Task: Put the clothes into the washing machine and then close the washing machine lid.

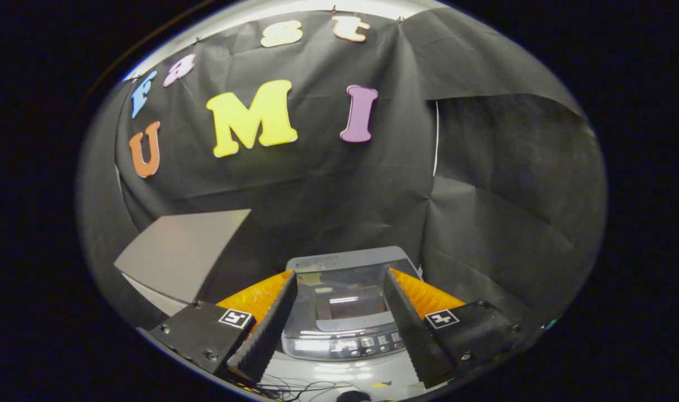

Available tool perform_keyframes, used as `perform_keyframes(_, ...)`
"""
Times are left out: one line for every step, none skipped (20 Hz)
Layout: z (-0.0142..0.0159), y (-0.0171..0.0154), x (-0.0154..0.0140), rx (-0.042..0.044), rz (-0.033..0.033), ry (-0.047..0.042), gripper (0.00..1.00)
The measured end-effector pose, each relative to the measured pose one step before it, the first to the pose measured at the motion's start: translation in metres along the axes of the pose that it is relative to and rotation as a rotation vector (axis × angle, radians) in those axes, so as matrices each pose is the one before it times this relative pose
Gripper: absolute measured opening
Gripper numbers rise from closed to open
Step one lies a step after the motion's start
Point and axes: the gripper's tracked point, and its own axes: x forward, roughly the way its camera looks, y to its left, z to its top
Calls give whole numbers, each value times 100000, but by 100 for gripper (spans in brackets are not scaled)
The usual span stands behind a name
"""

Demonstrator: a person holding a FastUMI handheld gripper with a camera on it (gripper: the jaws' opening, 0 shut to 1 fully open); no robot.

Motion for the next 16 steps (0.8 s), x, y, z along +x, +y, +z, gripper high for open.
perform_keyframes(-78, 739, -1920, 49, -219, -2451, 98)
perform_keyframes(-13, 656, -1470, 10, -311, -1705, 98)
perform_keyframes(-177, 1019, -1686, -160, 636, -1678, 98)
perform_keyframes(-54, 569, -1369, -241, 79, -838, 98)
perform_keyframes(89, 399, -1843, -127, 514, -1187, 98)
perform_keyframes(428, 456, -1359, 118, 516, -1613, 98)
perform_keyframes(419, 172, -1393, -159, 169, -2021, 98)
perform_keyframes(495, 188, -1195, -527, 257, -1784, 98)
perform_keyframes(302, -115, -1146, -1173, -367, -1219, 98)
perform_keyframes(377, -178, -1012, -1299, -139, -982, 98)
perform_keyframes(407, -433, -1127, -1491, -919, -1133, 98)
perform_keyframes(412, -589, -1121, -1297, -597, -1350, 98)
perform_keyframes(255, -493, -908, -839, -625, -764, 98)
perform_keyframes(301, -610, -1089, -499, -56, -902, 98)
perform_keyframes(308, -395, -1048, -391, -441, -833, 98)
perform_keyframes(316, -756, -1057, -381, -942, -1171, 98)
